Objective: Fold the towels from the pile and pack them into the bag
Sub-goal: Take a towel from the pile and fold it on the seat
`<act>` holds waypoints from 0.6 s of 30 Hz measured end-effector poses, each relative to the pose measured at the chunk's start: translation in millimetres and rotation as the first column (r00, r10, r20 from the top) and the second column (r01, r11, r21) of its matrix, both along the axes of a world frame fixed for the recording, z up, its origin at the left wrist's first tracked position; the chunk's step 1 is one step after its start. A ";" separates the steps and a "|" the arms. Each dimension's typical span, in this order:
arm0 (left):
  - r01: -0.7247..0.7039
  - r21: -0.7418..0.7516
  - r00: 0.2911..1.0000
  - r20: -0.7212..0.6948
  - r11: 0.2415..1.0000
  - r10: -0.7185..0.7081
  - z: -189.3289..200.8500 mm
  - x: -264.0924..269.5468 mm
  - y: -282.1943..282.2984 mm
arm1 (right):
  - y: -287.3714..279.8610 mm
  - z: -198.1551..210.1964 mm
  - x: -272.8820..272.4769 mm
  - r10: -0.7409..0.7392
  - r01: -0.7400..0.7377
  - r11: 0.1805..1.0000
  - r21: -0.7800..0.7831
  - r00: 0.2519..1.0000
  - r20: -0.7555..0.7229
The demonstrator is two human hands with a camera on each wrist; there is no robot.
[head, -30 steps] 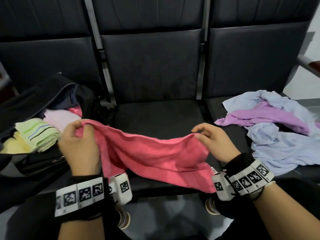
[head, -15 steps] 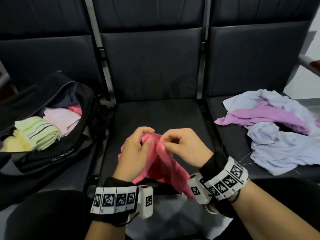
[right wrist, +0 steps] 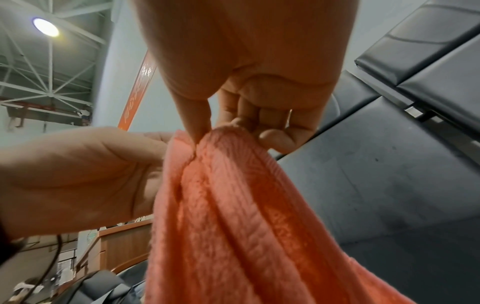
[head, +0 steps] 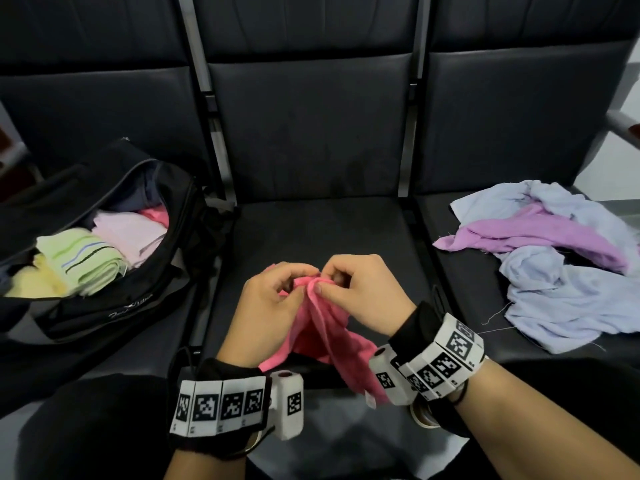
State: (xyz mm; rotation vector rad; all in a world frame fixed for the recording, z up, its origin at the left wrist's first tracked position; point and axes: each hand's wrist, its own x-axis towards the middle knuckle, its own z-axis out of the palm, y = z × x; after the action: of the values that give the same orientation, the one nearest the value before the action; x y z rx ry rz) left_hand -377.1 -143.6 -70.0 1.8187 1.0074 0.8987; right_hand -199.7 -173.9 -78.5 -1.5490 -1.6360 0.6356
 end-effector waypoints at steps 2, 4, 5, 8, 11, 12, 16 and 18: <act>0.031 0.043 0.998 -0.049 0.999 -0.029 1.8 -2.2 0.2 | 0.2 0.1 -1.1 -0.015 0.015 1.000 -0.006 1.000 0.014; 0.056 0.051 0.996 -0.067 0.997 -0.053 3.3 -3.4 0.4 | -0.2 0.3 -2.8 -0.025 0.025 1.000 -0.003 0.999 0.027; 0.062 0.048 0.996 -0.062 0.997 -0.059 3.5 -3.6 0.5 | -0.4 0.8 -3.3 -0.028 0.028 1.000 -0.002 0.999 0.028; 0.048 0.049 0.997 -0.056 0.998 -0.045 1.5 -3.4 2.2 | -1.0 2.4 -3.7 -0.012 0.011 1.000 0.011 0.999 0.044; 0.027 0.069 0.998 -0.063 0.997 -0.023 -1.4 -5.6 4.6 | -2.3 1.6 -0.9 0.079 -0.079 0.997 0.001 0.995 0.066; 0.015 0.085 0.998 -0.057 0.996 -0.010 -1.7 -7.0 4.9 | -2.7 -0.5 2.4 0.119 -0.118 0.993 -0.015 0.990 0.072; -0.076 0.174 0.997 0.029 0.982 0.072 1.4 -15.9 8.7 | -2.7 -21.2 28.3 0.203 -0.170 0.974 -0.152 0.950 0.239; -0.140 0.231 0.989 0.072 0.963 0.127 5.0 -20.9 12.0 | -3.5 -35.4 44.2 0.223 -0.143 0.962 -0.233 0.902 0.368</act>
State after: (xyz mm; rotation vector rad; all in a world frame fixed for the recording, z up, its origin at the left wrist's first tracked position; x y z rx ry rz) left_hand -398.0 -131.6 -65.1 1.9251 1.0333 1.1889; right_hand -155.4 -177.4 -113.9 -1.7662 -2.0931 0.6342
